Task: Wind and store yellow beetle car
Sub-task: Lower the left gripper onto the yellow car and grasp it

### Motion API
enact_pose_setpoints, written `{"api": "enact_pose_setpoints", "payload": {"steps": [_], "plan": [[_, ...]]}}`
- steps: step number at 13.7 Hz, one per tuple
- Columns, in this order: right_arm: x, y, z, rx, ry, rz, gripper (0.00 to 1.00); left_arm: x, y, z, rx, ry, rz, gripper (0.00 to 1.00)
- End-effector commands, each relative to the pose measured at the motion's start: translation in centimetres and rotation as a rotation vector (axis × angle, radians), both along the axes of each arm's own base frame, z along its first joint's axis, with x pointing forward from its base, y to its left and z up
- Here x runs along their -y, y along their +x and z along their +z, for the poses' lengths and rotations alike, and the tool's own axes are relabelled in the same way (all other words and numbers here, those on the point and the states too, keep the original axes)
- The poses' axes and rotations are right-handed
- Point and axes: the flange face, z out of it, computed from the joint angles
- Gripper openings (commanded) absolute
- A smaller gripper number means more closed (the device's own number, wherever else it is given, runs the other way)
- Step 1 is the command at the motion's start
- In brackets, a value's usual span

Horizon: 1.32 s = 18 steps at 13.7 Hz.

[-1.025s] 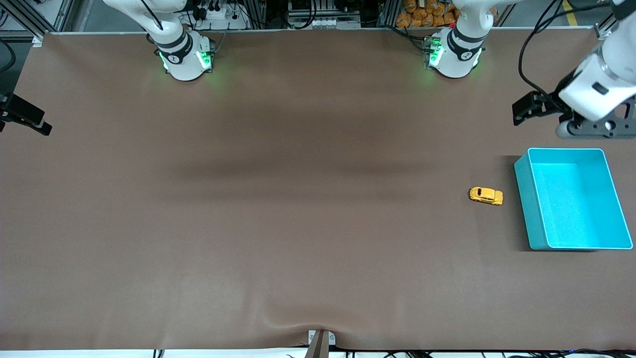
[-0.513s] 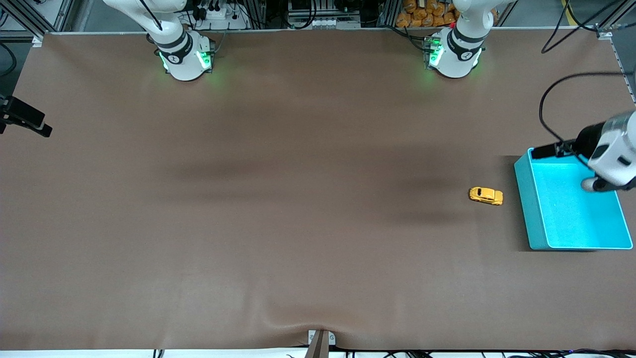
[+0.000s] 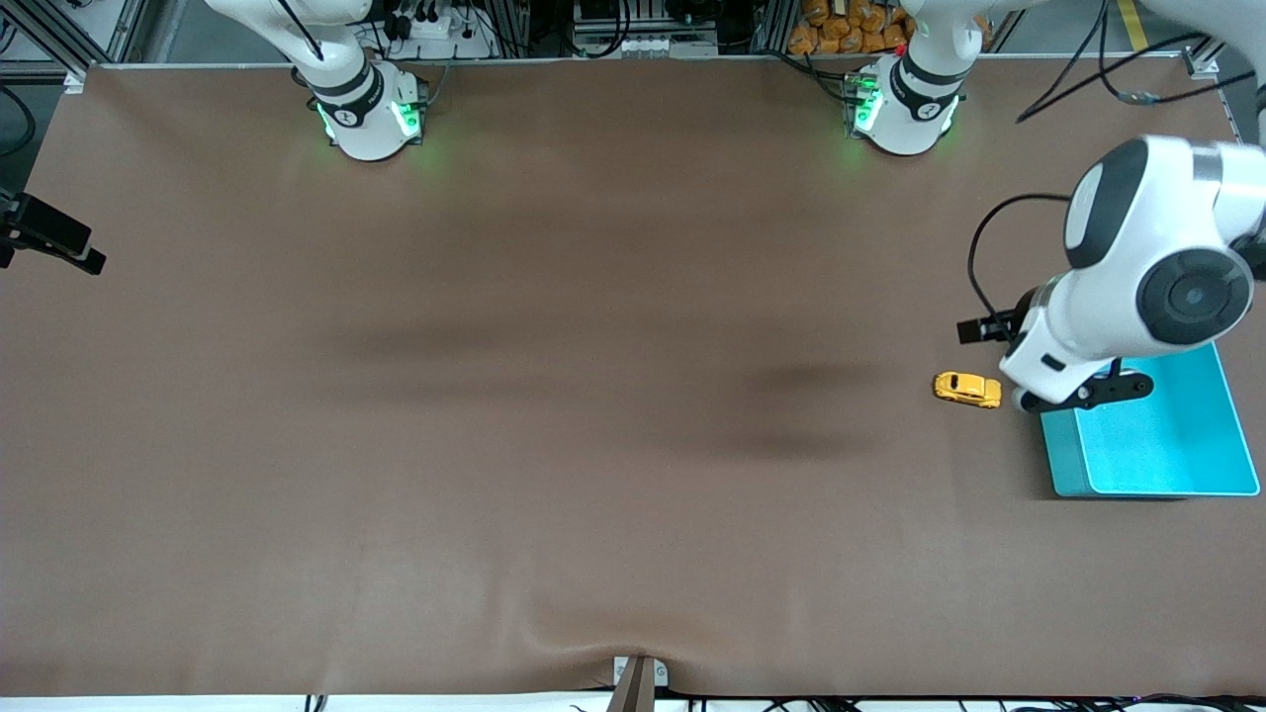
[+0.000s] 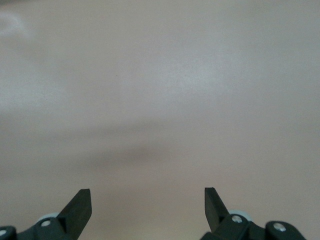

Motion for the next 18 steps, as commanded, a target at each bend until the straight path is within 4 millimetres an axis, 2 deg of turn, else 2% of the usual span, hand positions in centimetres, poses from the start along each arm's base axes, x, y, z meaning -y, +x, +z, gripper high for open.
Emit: {"api": "enact_pose_setpoints", "payload": {"steps": [1, 3, 6, 8, 12, 16, 18], "plan": [[0.4, -0.4, 0.2, 0.008, -0.017, -0.003, 1.00, -0.5, -0.4, -4.2, 0.045, 0.024, 0.096, 1.00], [0.5, -0.4, 0.1, 0.007, -0.019, -0.004, 1.00, -1.5, -0.4, -6.9, 0.107, 0.022, 0.197, 1.00], [0.6, -0.4, 0.1, 0.006, -0.022, -0.006, 1.00, -2.5, -1.7, -11.5, 0.182, 0.013, 0.312, 1.00], [0.8, -0.4, 0.1, 0.006, -0.027, -0.008, 1.00, -3.0, -2.8, -13.6, 0.234, 0.003, 0.381, 1.00], [1.1, -0.4, 0.0, 0.003, -0.028, -0.015, 1.00, -6.4, -4.1, -17.0, 0.334, -0.024, 0.570, 1.00], [1.2, -0.5, 0.0, 0.001, -0.028, -0.021, 1.00, -8.0, -4.9, -19.2, 0.402, -0.050, 0.741, 1.00], [1.3, -0.5, 0.1, 0.004, -0.028, -0.022, 1.00, -9.4, -5.2, -20.1, 0.407, -0.049, 0.809, 1.00]]}}
